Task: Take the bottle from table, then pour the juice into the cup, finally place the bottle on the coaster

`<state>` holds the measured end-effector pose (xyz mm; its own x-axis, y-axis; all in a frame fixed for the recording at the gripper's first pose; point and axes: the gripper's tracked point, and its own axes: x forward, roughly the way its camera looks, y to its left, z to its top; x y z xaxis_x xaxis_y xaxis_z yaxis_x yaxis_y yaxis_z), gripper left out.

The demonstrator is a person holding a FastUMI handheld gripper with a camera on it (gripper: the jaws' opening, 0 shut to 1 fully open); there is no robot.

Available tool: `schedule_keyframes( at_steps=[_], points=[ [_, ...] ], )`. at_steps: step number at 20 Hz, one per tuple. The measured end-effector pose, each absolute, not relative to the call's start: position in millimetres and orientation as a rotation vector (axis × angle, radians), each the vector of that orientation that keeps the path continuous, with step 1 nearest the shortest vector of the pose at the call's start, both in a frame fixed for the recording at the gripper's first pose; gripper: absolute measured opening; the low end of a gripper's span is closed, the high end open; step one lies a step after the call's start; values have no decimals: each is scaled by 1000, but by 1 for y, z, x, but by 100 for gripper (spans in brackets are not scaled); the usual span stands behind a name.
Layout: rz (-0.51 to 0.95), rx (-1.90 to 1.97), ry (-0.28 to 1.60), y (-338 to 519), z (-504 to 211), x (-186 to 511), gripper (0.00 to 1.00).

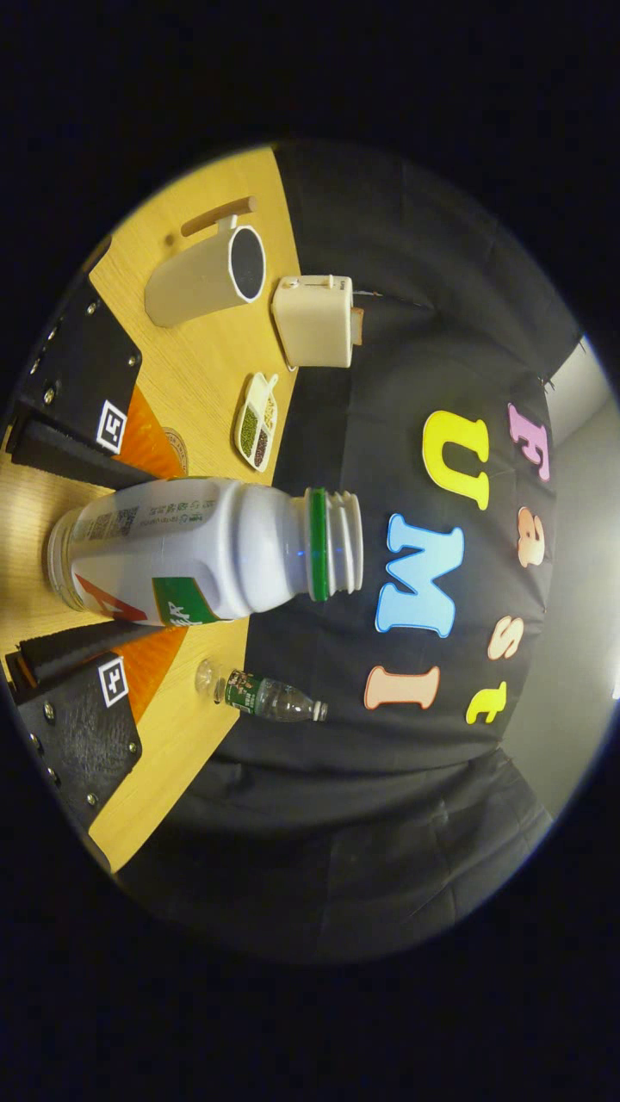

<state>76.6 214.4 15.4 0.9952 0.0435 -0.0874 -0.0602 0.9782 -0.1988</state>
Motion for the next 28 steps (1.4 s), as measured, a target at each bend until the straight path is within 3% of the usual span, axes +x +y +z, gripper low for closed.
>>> schedule_keyframes(
  at_steps=[28],
  points=[
    [212, -865, -18, 282, 45, 106, 71]
  ],
)
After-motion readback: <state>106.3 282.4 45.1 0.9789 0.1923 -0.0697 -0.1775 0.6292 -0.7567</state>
